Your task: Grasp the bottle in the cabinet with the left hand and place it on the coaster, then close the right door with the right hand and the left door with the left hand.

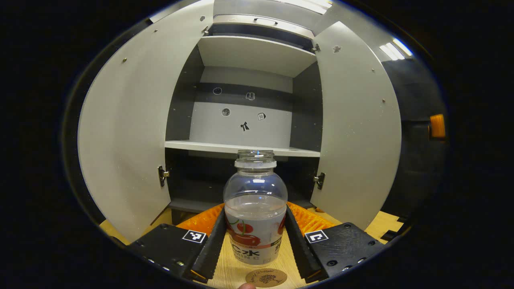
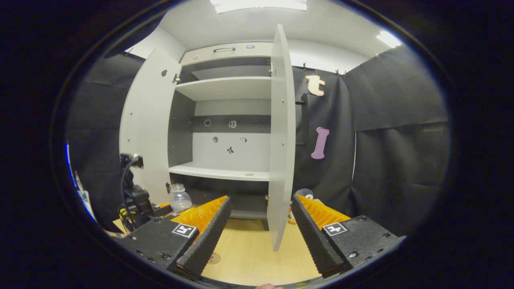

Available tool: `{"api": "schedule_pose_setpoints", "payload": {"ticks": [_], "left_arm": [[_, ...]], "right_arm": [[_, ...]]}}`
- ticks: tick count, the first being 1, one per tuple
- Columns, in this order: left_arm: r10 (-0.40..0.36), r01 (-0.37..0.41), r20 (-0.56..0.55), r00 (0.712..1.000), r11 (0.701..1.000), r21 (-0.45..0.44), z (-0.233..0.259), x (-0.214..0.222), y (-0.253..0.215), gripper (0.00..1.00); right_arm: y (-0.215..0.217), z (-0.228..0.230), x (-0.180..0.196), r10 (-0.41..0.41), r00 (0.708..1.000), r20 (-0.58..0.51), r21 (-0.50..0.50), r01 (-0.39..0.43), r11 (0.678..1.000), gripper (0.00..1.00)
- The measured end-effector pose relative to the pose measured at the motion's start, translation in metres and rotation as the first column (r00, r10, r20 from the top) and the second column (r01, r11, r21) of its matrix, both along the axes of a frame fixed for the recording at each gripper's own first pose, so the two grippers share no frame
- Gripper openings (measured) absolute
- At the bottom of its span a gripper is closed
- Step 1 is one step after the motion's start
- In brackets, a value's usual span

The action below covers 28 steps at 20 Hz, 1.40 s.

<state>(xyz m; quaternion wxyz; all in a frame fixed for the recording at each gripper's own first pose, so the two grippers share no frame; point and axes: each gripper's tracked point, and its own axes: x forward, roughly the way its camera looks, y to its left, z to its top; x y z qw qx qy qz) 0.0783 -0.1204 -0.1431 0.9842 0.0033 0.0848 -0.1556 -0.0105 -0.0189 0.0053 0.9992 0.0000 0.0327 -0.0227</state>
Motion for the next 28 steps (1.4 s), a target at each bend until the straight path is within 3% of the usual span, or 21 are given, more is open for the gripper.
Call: {"api": "schedule_pose_setpoints", "payload": {"ticks": [5,9,14,18,19,20,23,24,28], "left_arm": [[-0.021,0.02,0.008,1.0,0.999,0.035,-0.045,-0.021,-0.015,0.74],[0.024,-0.025,0.032,0.999,0.999,0.042,-0.073,-0.026,-0.008,0.74],[0.028,-0.028,-0.002,1.0,0.997,0.076,-0.116,-0.029,-0.006,0.74],[0.054,-0.056,0.041,0.998,0.997,0.047,-0.113,-0.029,-0.008,0.74],[0.055,-0.056,0.043,0.998,0.998,0.039,-0.112,-0.028,-0.01,0.79],[0.062,-0.063,0.04,0.997,0.997,0.036,-0.113,-0.03,-0.009,0.74],[0.066,-0.067,0.041,0.997,0.997,0.024,-0.112,-0.035,-0.011,0.78],[0.063,-0.064,0.042,0.997,0.997,0.029,-0.113,-0.035,-0.011,0.74],[0.052,-0.053,0.04,0.998,0.998,0.042,-0.113,-0.035,-0.012,0.74]], "right_arm": [[0.002,0.005,0.002,-0.01,1.0,-0.014,0.012,0.01,1.0,0.99],[0.008,0.006,-0.002,0.002,1.0,-0.018,0.054,-0.001,0.999,0.96],[0.002,0.002,-0.003,-0.016,0.998,-0.053,0.038,0.018,0.999,1.0],[0.0,0.001,-0.005,-0.021,0.997,-0.075,0.019,0.023,1.0,0.99],[-0.001,0.002,-0.004,-0.024,0.996,-0.081,0.016,0.025,1.0,1.0],[0.0,0.001,-0.002,-0.022,0.996,-0.083,0.018,0.024,1.0,0.99],[0.004,0.005,0.001,-0.014,0.997,-0.075,0.035,0.017,0.999,0.99],[0.005,0.003,0.003,-0.012,0.997,-0.075,0.033,0.015,0.999,0.99],[0.012,0.0,0.008,0.01,0.997,-0.079,0.042,-0.006,0.999,0.96]]}}
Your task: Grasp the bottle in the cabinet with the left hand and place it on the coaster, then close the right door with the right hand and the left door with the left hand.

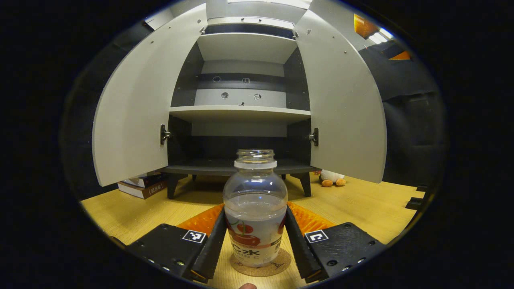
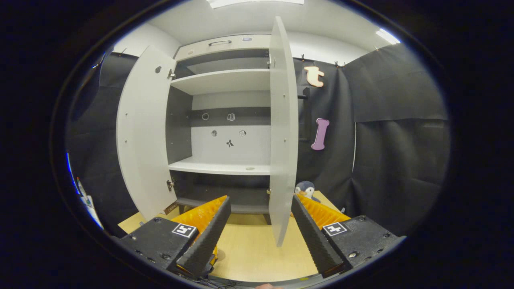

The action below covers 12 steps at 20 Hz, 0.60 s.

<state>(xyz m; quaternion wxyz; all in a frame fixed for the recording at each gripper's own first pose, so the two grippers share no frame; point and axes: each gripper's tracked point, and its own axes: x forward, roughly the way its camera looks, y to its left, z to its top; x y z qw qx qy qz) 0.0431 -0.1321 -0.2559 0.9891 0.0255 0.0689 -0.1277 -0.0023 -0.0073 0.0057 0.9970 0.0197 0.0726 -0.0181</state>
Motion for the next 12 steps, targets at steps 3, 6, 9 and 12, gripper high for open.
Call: {"api": "schedule_pose_setpoints", "payload": {"ticks": [3,6,9,12], "left_arm": [[0.0,0.0,-0.007,1.0,1.0,0.002,-0.001,0.0,0.002,0.78],[0.018,-0.017,-0.027,0.999,1.0,0.024,-0.007,0.001,0.007,0.94],[0.02,-0.02,-0.006,1.0,0.999,0.032,0.003,-0.001,0.01,0.97],[-0.001,0.0,0.04,0.999,1.0,0.027,0.026,-0.003,0.006,0.97]], "right_arm": [[0.0,0.0,0.002,0.003,1.0,0.0,0.002,-0.003,1.0,0.99],[-0.003,-0.003,0.002,0.002,1.0,-0.004,-0.003,-0.002,1.0,0.99],[-0.004,-0.009,0.001,0.006,1.0,-0.019,0.0,-0.006,1.0,1.0],[-0.01,-0.014,-0.001,-0.003,1.0,-0.03,-0.002,0.003,1.0,0.96]]}}
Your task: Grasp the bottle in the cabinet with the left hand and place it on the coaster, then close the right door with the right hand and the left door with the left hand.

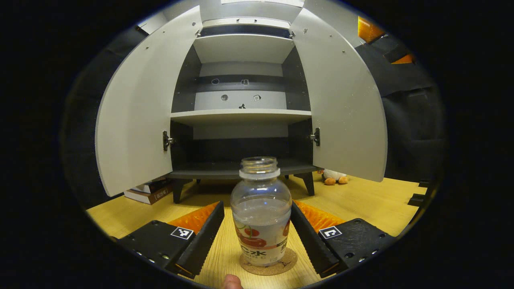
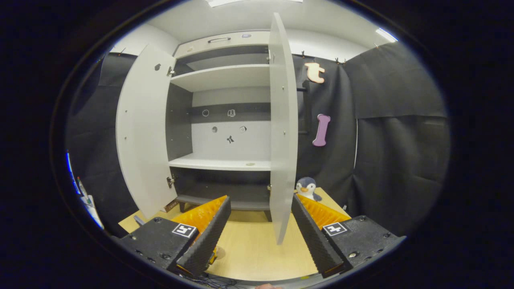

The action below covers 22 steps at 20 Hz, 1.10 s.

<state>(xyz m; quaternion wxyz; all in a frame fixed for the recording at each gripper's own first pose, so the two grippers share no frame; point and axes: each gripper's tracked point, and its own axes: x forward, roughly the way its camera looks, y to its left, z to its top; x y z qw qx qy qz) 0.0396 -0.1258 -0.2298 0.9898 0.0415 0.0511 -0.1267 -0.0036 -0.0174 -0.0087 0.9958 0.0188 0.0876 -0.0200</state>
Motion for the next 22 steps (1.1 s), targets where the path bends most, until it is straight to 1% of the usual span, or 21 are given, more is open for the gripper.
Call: {"api": "schedule_pose_setpoints", "payload": {"ticks": [1,2,3,4,5,6,9,10,11,12,13,14,16,17,18,19,20,21,22], "left_arm": [[-0.007,0.008,0.023,1.0,1.0,-0.015,0.01,-0.001,-0.002,0.97],[-0.016,0.017,0.041,0.999,0.999,-0.028,0.02,-0.002,-0.004,0.97],[-0.022,0.024,0.047,0.999,0.999,-0.041,0.028,-0.004,-0.006,0.97],[-0.028,0.031,0.047,0.999,0.998,-0.059,0.037,-0.006,-0.007,0.97],[-0.029,0.033,0.05,0.998,0.996,-0.077,0.049,-0.009,-0.005,0.98],[-0.03,0.037,0.073,0.997,0.995,-0.09,0.066,-0.01,-0.003,0.98],[-0.035,0.045,0.152,0.988,0.997,-0.062,0.121,-0.012,0.004,0.97],[-0.041,0.051,0.169,0.985,0.997,-0.057,0.139,-0.012,0.004,0.95],[-0.048,0.061,0.181,0.982,0.996,-0.065,0.156,-0.014,0.004,0.97],[-0.051,0.067,0.181,0.982,0.995,-0.08,0.17,-0.018,0.002,0.97],[-0.059,0.076,0.169,0.984,0.993,-0.094,0.182,-0.026,0.0,0.97],[-0.069,0.085,0.149,0.986,0.991,-0.104,0.192,-0.026,-0.004,0.96],[-0.071,0.086,0.122,0.99,0.988,-0.124,0.208,-0.034,-0.007,0.96],[-0.066,0.08,0.112,0.992,0.989,-0.127,0.213,-0.038,-0.005,0.96],[-0.063,0.076,0.1,0.993,0.989,-0.13,0.215,-0.04,-0.003,0.96],[-0.066,0.077,0.087,0.994,0.988,-0.134,0.217,-0.043,-0.001,0.96],[-0.062,0.073,0.083,0.995,0.988,-0.135,0.217,-0.045,0.003,0.96],[-0.053,0.064,0.091,0.994,0.99,-0.123,0.216,-0.047,0.006,0.99],[-0.041,0.05,0.085,0.996,0.993,-0.104,0.211,-0.047,0.011,0.96]], "right_arm": [[-0.001,-0.001,0.0,0.001,1.0,-0.002,-0.005,-0.001,1.0,0.99],[-0.002,0.0,0.001,0.004,1.0,0.001,-0.015,-0.004,1.0,0.99],[-0.004,0.001,0.002,0.008,1.0,0.007,-0.023,-0.007,1.0,0.96],[-0.005,0.003,0.002,0.013,1.0,0.018,-0.027,-0.013,1.0,0.99],[-0.005,0.006,0.002,0.019,0.999,0.034,-0.028,-0.018,0.999,0.96],[-0.005,0.01,0.002,0.028,0.998,0.055,-0.025,-0.027,0.999,0.99],[-0.009,0.025,0.002,0.05,0.991,0.12,0.023,-0.053,0.998,0.99],[-0.013,0.032,0.004,0.053,0.988,0.142,0.04,-0.059,0.997,0.99],[-0.019,0.039,0.006,0.05,0.985,0.164,0.047,-0.059,0.997,1.0],[-0.027,0.047,0.007,0.045,0.98,0.193,0.05,-0.056,0.997,0.99],[-0.034,0.057,0.009,0.037,0.973,0.227,0.05,-0.05,0.997,0.96],[-0.044,0.067,0.011,0.022,0.965,0.262,0.051,-0.037,0.998,0.99],[-0.07,0.089,0.019,-0.026,0.945,0.327,0.068,0.004,0.998,0.99],[-0.083,0.101,0.025,-0.046,0.935,0.353,0.074,0.021,0.997,0.99],[-0.098,0.11,0.033,-0.06,0.93,0.362,0.073,0.036,0.997,0.99],[-0.106,0.118,0.041,-0.038,0.926,0.375,0.06,0.016,0.998,1.0],[-0.115,0.129,0.052,-0.02,0.915,0.403,0.053,-0.001,0.999,0.99],[-0.128,0.137,0.063,-0.039,0.91,0.413,0.062,0.015,0.998,0.95],[-0.144,0.139,0.073,-0.061,0.911,0.409,0.068,0.036,0.997,0.98]]}}
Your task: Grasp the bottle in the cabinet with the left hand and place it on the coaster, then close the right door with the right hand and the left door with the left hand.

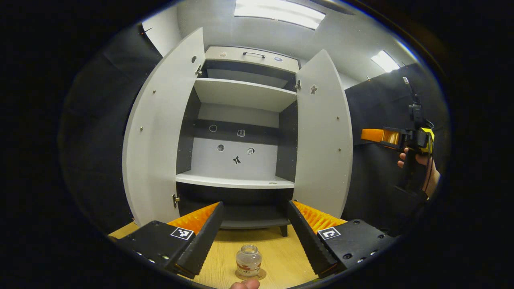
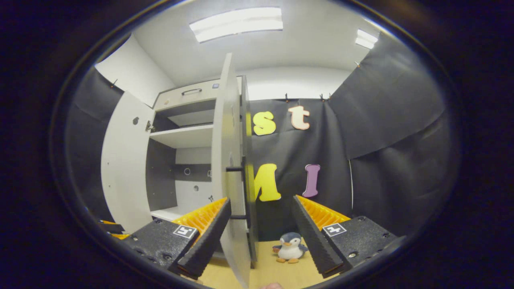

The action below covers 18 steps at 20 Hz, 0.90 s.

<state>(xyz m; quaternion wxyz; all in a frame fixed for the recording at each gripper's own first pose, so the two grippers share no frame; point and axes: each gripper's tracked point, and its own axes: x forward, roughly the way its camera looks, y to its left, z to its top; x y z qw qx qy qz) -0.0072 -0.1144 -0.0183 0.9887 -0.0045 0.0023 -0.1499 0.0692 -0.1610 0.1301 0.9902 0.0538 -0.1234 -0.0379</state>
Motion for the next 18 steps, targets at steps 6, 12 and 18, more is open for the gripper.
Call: {"api": "schedule_pose_setpoints", "payload": {"ticks": [6,12,18], "left_arm": [[0.07,-0.07,-0.055,0.996,0.998,0.011,-0.02,-0.005,0.015,0.95],[0.108,-0.108,-0.054,0.993,0.994,0.001,-0.021,0.001,0.021,0.95],[0.163,-0.165,-0.044,0.986,0.985,-0.041,-0.019,0.0,0.032,0.95]], "right_arm": [[-0.016,-0.005,0.047,-0.001,0.997,-0.077,-0.046,-0.003,0.999,0.99],[-0.006,-0.009,0.053,0.031,0.994,-0.101,-0.046,-0.036,0.998,0.94],[0.053,-0.009,0.054,0.141,0.982,-0.125,-0.107,-0.155,0.982,0.93]]}}
